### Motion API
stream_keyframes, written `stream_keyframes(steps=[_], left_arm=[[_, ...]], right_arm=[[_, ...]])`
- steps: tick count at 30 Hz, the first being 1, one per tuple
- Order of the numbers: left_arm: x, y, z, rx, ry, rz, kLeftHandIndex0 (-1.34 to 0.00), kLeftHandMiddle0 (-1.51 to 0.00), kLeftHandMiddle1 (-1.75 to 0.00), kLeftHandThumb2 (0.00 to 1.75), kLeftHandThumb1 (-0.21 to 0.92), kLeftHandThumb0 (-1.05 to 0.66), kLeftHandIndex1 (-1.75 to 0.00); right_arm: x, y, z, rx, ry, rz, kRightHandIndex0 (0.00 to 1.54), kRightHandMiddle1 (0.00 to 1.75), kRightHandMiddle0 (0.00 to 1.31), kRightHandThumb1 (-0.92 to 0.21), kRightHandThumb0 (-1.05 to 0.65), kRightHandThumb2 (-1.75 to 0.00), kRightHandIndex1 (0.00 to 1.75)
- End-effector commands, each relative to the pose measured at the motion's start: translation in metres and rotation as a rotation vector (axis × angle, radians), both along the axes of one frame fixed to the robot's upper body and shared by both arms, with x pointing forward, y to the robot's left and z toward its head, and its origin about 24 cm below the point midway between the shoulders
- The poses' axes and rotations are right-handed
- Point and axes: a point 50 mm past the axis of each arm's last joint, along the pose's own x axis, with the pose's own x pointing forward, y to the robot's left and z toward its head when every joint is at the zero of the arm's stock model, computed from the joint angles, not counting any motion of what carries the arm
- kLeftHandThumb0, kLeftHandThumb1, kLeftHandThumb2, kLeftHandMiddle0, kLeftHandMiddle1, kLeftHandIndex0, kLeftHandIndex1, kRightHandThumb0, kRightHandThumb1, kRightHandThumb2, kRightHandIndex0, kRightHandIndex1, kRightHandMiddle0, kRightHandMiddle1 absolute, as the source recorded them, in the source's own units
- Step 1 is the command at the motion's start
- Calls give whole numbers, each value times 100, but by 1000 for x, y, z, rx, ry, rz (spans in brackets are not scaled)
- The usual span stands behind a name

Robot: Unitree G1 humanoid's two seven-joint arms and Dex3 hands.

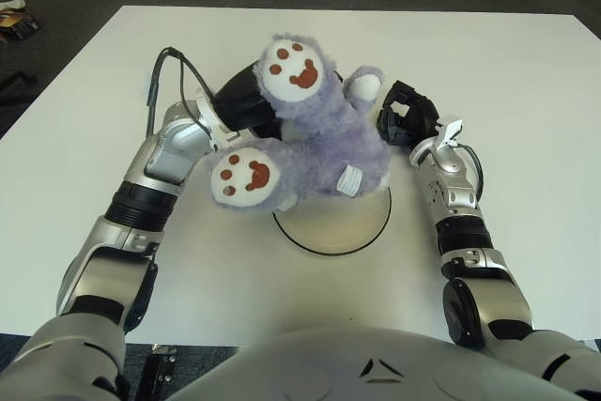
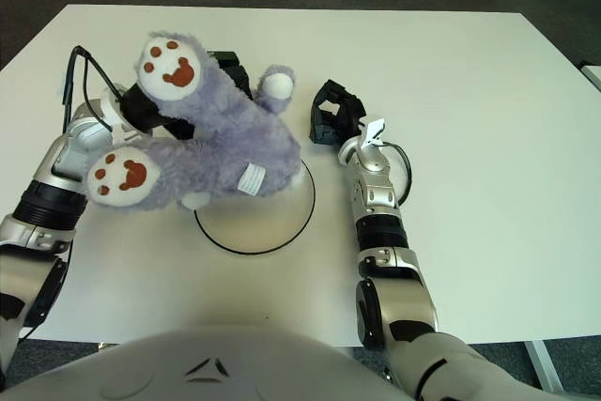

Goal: Put the doll into the plate.

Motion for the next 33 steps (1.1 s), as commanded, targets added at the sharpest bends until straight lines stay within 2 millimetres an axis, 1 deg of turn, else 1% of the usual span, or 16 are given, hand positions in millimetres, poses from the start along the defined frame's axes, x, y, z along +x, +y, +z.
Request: stream_keyframes(steps=[1, 5, 9, 14, 19, 22, 27, 33], left_arm=[[-4, 2, -3, -17, 7, -10, -66, -55, -175, 112, 37, -1, -130], [-5, 1, -7, -71, 26, -9, -65, -55, -175, 112, 37, 0, -131], [-6, 0, -9, -75, 30, -12, -65, -55, -175, 112, 37, 0, -130], [-8, -2, -12, -32, 33, -20, -68, -52, -175, 112, 37, 0, -131], [-11, -3, -16, -30, 70, -14, -69, -47, -175, 120, 33, 0, -143], [-12, -4, -17, -30, 96, -6, -70, -44, -175, 120, 34, 0, -144], [-13, -5, -18, 35, 148, 13, -72, -44, -175, 118, 34, 0, -140], [-13, -6, -18, 60, 156, 25, -71, -43, -175, 116, 36, 0, -140]], right_arm=[[-10, 0, -33, 13, 160, 2, 120, 175, 69, -23, -52, -142, 175], [-9, 0, -35, 16, 170, -1, 119, 175, 69, -22, -52, -143, 175], [-8, -1, -36, 21, 176, -1, 118, 175, 69, -22, -52, -143, 175], [-7, 0, -37, 26, 184, -7, 118, 175, 70, -22, -52, -144, 175], [-7, 0, -37, 17, 185, -10, 118, 175, 70, -22, -52, -144, 175], [-8, 0, -37, 13, 186, -9, 117, 175, 70, -21, -52, -144, 175], [-8, 0, -36, 14, 184, -3, 116, 175, 70, -21, -53, -145, 175], [-8, 0, -36, 14, 182, -2, 119, 175, 71, -21, -53, -145, 175]])
